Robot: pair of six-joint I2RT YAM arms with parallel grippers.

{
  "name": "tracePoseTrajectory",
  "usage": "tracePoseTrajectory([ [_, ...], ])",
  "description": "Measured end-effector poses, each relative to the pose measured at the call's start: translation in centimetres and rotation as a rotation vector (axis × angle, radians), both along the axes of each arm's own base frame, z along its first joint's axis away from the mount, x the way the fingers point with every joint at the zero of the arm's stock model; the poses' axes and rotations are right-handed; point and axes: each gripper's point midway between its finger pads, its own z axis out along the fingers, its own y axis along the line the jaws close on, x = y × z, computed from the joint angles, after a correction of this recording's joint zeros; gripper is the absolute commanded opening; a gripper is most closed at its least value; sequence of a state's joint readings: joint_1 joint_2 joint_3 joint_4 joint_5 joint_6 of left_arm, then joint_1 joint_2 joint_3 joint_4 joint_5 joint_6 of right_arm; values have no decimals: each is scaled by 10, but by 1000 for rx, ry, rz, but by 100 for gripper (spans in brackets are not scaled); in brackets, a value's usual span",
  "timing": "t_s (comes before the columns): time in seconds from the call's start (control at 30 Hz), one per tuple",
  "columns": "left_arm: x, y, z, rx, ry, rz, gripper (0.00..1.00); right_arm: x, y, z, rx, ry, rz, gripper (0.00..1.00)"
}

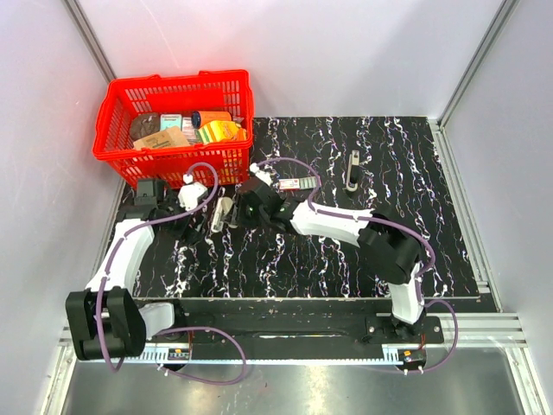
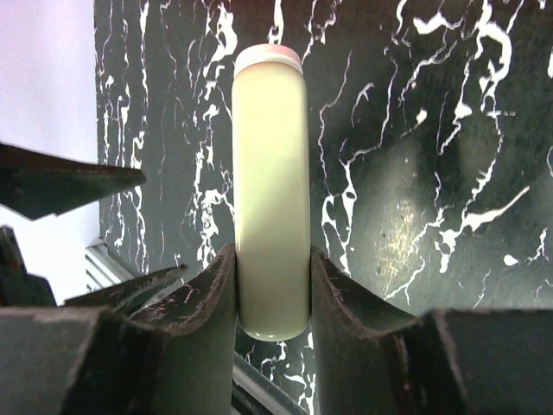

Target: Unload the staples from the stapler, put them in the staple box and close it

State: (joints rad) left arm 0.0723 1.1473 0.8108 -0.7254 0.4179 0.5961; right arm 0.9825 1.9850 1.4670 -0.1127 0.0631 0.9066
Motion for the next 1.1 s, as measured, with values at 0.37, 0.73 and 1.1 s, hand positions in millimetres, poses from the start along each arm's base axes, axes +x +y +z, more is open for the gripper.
tracePoseTrajectory([
  [0.37, -12, -19, -19, -87, 101, -128, 78, -26, 2, 26, 155, 24, 30, 6],
  [0.73, -7, -23, -19, -104, 81, -168, 31, -40, 8, 38, 226, 31, 52, 5],
  [1.1, -6, -26, -10, -107, 33, -202, 28, -39, 10, 43, 257, 34, 44, 4],
])
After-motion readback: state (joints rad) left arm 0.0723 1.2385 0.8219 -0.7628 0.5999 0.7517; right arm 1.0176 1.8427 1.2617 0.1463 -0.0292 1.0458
